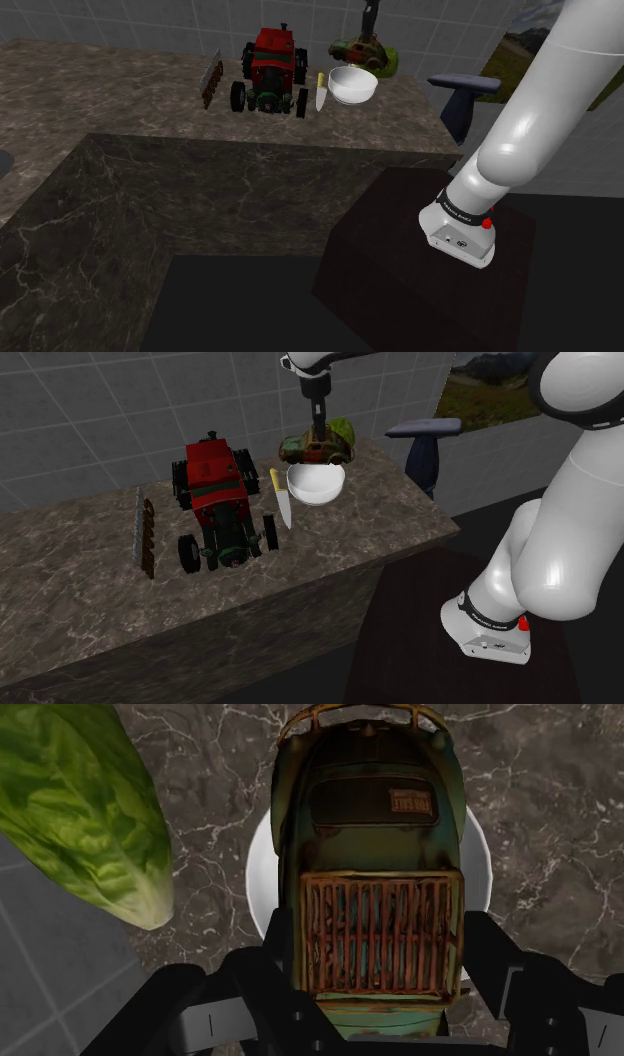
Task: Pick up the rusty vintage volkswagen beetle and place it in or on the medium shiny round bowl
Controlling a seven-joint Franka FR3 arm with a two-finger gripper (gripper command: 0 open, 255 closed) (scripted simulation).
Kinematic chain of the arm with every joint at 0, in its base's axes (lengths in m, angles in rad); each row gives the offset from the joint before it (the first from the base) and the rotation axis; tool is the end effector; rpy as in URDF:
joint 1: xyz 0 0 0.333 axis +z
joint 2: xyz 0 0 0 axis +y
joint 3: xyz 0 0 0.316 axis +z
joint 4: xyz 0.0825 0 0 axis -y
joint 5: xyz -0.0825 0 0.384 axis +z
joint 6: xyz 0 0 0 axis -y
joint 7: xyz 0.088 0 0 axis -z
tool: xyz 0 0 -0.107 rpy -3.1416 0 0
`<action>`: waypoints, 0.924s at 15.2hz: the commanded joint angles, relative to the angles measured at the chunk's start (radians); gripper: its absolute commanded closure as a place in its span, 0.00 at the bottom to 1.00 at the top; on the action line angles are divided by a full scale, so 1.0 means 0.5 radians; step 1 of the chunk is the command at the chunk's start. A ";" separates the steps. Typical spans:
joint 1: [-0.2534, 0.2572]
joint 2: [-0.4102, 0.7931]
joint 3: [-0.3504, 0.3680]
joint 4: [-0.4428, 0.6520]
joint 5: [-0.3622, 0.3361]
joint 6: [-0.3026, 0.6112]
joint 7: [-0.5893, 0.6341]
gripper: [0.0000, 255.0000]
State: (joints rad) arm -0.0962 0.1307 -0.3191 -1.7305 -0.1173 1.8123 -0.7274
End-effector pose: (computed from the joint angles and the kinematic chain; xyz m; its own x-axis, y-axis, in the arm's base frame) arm 0.5450 -0.2419 0.4982 0.9346 0.3290 -0.1353 0.3417 -0.9360 0.0842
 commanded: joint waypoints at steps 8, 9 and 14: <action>-0.004 0.042 0.001 -0.187 0.006 0.231 0.022 1.00; -0.004 0.049 0.001 -0.206 0.007 0.256 0.024 1.00; -0.006 0.068 0.002 -0.254 0.010 0.323 0.029 1.00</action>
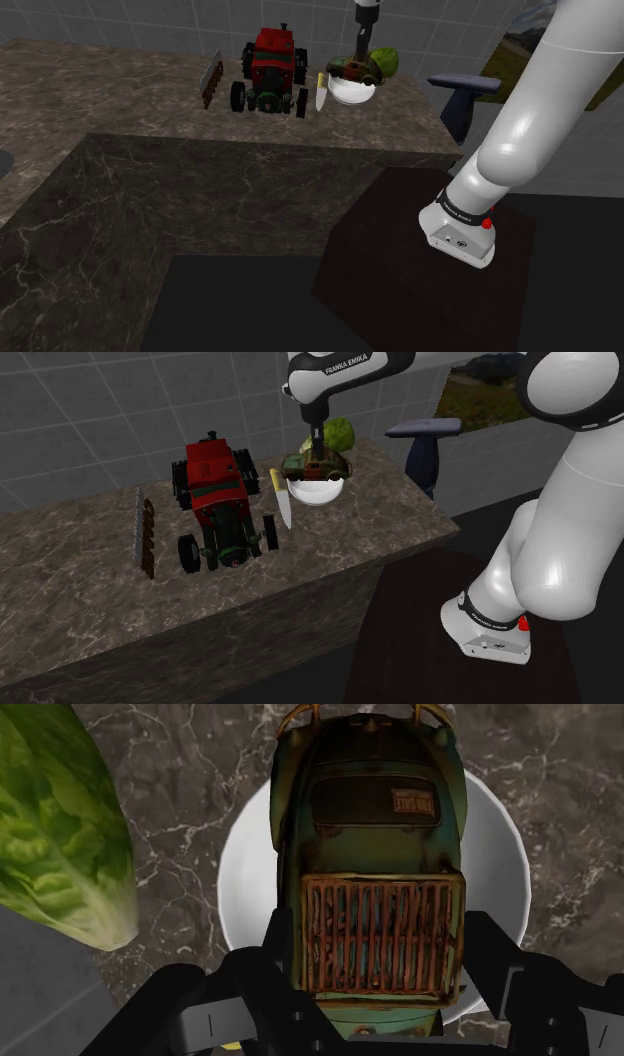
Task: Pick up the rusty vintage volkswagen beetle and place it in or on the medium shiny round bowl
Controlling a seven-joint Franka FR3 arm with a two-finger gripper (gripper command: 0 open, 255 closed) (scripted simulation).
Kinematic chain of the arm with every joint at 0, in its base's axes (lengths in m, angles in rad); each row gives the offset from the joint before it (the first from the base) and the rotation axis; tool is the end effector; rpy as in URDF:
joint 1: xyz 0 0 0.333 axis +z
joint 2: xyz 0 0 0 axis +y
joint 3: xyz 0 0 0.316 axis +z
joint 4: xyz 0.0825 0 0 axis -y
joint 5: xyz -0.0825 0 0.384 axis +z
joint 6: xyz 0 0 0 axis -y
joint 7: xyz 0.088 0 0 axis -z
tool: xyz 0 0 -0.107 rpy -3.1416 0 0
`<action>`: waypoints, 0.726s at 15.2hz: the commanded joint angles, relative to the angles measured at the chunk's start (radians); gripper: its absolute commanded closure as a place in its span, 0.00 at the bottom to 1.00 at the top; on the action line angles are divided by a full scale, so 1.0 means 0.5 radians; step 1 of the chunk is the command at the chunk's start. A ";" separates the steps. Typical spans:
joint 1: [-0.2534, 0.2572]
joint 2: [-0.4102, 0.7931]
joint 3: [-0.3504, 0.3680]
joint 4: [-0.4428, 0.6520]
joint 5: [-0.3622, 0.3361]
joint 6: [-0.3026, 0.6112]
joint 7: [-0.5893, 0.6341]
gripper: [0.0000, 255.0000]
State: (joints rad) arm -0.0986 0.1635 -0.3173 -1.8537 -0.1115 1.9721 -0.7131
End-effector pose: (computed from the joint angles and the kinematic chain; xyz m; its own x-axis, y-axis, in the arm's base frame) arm 0.5465 -0.2410 0.4345 0.9347 0.3307 -0.1302 0.3430 -0.9353 0.0872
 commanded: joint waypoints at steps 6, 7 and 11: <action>-0.002 0.002 -0.001 -0.008 -0.002 0.003 0.001 0.00; -0.002 0.000 -0.001 -0.008 -0.002 0.001 0.002 0.00; -0.002 0.003 -0.002 -0.008 -0.002 0.003 0.001 0.00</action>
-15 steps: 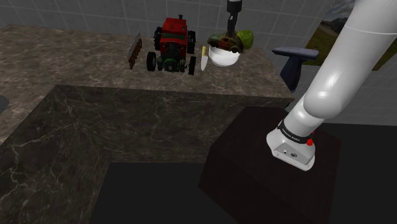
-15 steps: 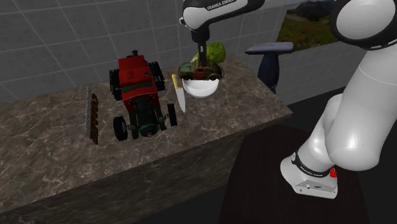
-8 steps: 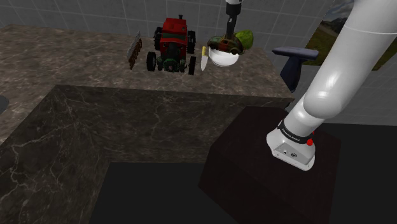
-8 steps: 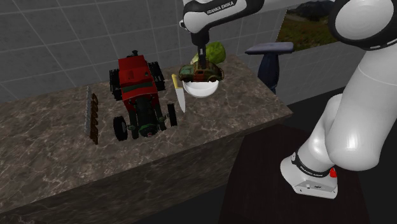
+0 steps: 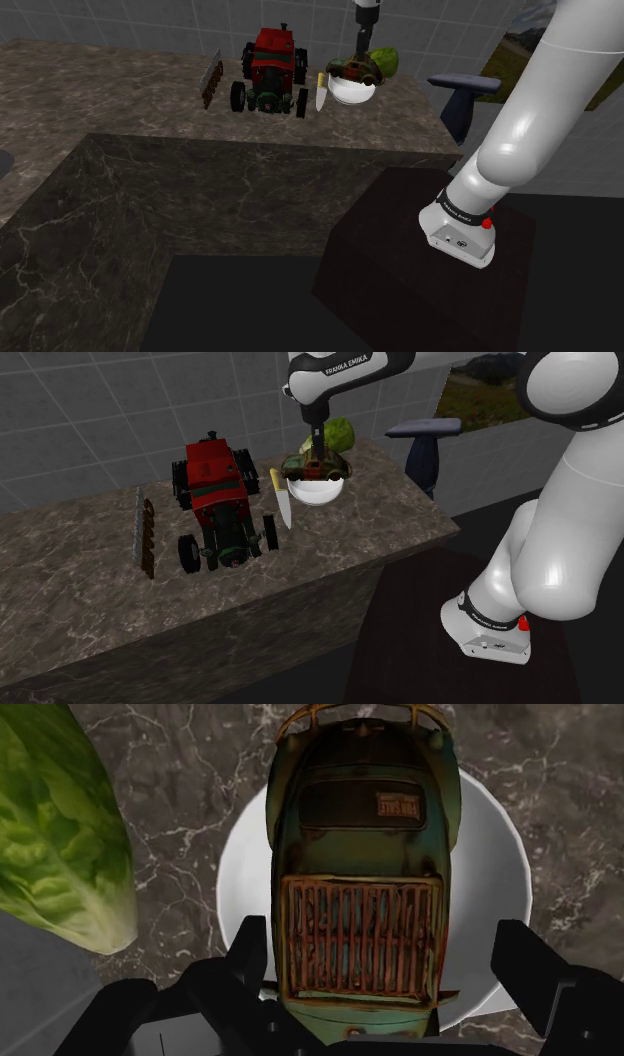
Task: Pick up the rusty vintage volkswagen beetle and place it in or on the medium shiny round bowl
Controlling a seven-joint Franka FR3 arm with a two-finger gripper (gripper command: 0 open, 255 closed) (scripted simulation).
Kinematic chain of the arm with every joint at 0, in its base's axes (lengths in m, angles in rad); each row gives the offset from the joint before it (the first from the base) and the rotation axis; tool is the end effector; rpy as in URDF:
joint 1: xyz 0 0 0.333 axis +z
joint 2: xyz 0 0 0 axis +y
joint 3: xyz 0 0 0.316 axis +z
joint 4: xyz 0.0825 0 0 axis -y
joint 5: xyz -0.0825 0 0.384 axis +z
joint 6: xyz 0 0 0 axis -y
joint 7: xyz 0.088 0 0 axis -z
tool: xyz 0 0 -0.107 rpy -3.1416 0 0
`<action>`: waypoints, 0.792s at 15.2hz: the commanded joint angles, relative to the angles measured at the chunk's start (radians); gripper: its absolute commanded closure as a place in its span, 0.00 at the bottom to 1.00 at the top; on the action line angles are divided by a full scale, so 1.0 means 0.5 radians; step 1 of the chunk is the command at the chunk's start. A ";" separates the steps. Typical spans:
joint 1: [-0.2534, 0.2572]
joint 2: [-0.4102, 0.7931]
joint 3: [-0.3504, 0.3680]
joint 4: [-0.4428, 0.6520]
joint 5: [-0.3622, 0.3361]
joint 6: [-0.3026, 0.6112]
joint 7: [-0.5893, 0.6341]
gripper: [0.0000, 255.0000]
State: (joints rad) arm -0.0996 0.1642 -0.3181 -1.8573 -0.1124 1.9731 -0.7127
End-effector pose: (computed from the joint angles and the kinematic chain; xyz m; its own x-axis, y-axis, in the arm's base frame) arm 0.5456 -0.2418 0.4326 0.9349 0.3290 -0.1332 0.3416 -0.9359 0.0858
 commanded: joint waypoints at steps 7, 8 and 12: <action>0.019 -0.041 0.010 0.202 -0.004 -0.244 0.002 0.00; 0.019 -0.041 0.010 0.202 -0.004 -0.244 0.002 0.00; 0.019 -0.041 0.010 0.202 -0.004 -0.243 0.002 0.00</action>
